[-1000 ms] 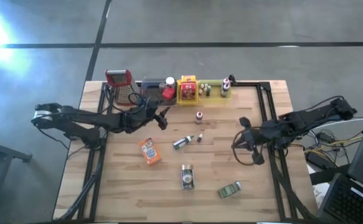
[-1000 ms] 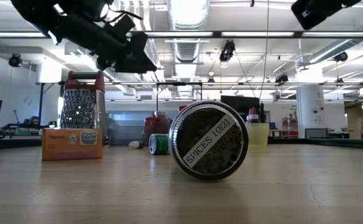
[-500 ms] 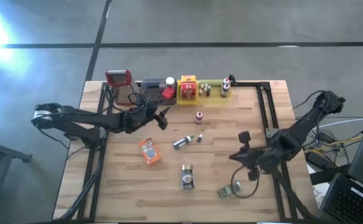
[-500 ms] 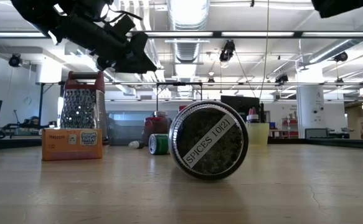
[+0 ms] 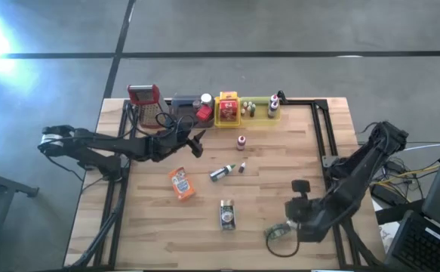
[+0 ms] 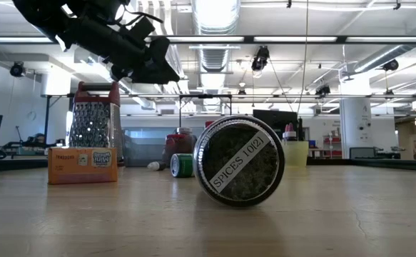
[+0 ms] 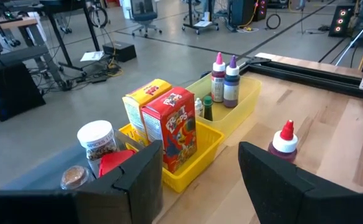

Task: Pick & Place Kitchen Items
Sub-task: Put the green seasoning bottle into the black bin

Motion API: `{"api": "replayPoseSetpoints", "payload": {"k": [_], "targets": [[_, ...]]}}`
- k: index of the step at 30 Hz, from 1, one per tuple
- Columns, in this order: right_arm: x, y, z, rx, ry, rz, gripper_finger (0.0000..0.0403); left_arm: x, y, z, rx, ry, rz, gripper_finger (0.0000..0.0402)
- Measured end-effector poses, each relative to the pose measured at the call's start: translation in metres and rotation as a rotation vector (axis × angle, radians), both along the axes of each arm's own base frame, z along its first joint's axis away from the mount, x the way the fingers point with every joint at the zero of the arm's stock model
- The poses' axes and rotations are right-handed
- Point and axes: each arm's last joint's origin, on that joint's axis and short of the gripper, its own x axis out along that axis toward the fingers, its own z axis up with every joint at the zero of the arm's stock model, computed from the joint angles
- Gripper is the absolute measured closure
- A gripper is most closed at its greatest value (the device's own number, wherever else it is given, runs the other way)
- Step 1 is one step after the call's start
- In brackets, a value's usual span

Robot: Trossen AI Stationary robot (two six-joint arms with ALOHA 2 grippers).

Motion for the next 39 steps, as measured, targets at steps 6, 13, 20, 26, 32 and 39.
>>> {"api": "replayPoseSetpoints", "payload": {"k": [6,13,20,26,32,39], "targets": [[0.009,0.025,-0.016,-0.048,0.162,-0.080,0.0291,0.000,0.000,0.000,0.000,0.002,-0.001,0.0186],[0.010,0.036,-0.033,-0.104,0.229,0.017,0.0226,0.002,-0.002,-0.001,-0.082,-0.045,-0.081,0.0186],[-0.024,0.030,-0.037,-0.146,0.094,0.066,0.0211,0.002,-0.004,-0.003,-0.134,-0.049,-0.139,0.0186],[-0.056,0.017,-0.051,-0.011,-0.120,0.074,0.0228,0.002,-0.004,-0.003,-0.174,-0.079,-0.130,0.0186],[-0.072,-0.003,-0.081,0.144,-0.210,0.039,0.0210,0.002,-0.004,-0.003,-0.218,-0.110,-0.117,0.0186],[-0.081,-0.009,-0.114,0.260,-0.331,0.202,0.0163,0.002,-0.004,-0.003,-0.228,-0.116,-0.120,0.0186]]}}
